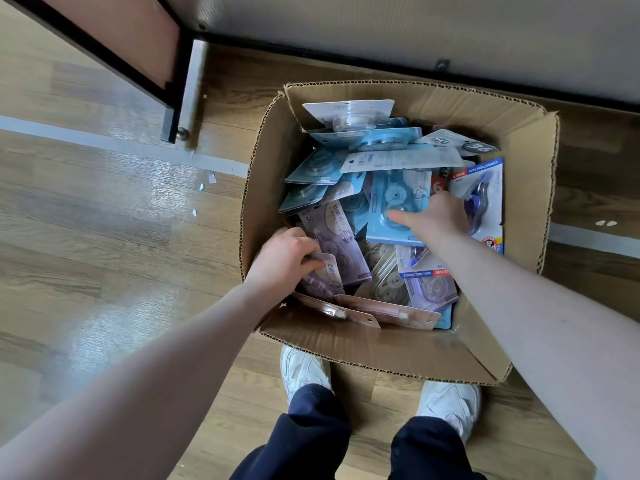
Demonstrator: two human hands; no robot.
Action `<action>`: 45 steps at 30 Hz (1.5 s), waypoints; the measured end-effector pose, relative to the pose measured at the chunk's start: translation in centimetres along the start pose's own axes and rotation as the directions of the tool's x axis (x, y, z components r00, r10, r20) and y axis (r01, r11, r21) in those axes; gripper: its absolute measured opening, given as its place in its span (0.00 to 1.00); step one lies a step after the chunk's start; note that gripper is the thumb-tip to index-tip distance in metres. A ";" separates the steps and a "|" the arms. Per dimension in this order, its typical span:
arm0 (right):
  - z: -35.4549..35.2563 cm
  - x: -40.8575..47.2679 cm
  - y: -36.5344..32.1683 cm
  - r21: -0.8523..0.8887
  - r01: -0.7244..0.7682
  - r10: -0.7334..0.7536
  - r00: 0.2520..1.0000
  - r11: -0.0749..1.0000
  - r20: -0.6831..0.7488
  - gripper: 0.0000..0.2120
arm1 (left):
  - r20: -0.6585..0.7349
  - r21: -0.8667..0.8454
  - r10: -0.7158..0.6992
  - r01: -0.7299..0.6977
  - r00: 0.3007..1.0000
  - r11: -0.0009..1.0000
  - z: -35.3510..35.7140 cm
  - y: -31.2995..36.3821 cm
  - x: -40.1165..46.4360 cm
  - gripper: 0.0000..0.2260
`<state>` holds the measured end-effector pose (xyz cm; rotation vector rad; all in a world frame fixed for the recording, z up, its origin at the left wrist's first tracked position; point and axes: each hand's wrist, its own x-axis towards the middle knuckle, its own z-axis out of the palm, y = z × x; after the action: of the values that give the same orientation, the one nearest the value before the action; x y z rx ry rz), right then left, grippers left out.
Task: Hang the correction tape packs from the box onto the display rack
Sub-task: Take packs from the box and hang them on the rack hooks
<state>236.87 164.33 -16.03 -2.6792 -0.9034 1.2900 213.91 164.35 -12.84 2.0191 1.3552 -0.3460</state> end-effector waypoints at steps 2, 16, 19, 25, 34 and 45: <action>-0.1 -1.0 0.5 0.018 0.008 -0.009 1.000 1.000 0.029 0.28 | 0.018 0.021 -0.014 0.013 1.000 1.000 -0.1 0.1 -0.3 0.11; -0.8 -4.8 4.9 -0.198 -0.083 0.109 0.986 0.977 0.124 0.41 | 0.072 0.039 -0.027 0.024 0.997 0.999 -0.7 1.0 -1.5 0.09; -0.7 -4.4 3.8 -0.231 -0.054 0.065 0.997 0.971 0.037 0.44 | 0.073 0.021 -0.035 0.034 0.997 0.999 -0.8 0.9 -1.1 0.09; -0.4 -4.0 3.3 -0.142 -0.048 0.000 0.947 0.989 -0.320 0.38 | 0.092 -0.029 -0.068 0.071 0.993 0.997 -0.9 0.2 -0.5 0.09; -1.4 -1.4 2.3 -0.384 0.378 -0.422 0.906 0.842 -0.032 0.39 | 0.097 -0.053 -0.075 0.081 0.992 0.995 -1.0 0.0 -0.2 0.07; -1.1 -1.3 1.1 -0.212 0.155 -0.196 0.962 0.965 -0.188 0.29 | 0.071 -0.039 -0.075 0.078 0.995 0.996 -0.8 0.2 -0.5 0.08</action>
<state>237.57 162.96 -14.68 -2.7302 -1.2632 0.9091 213.79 164.45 -11.88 1.9078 1.3877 -0.4148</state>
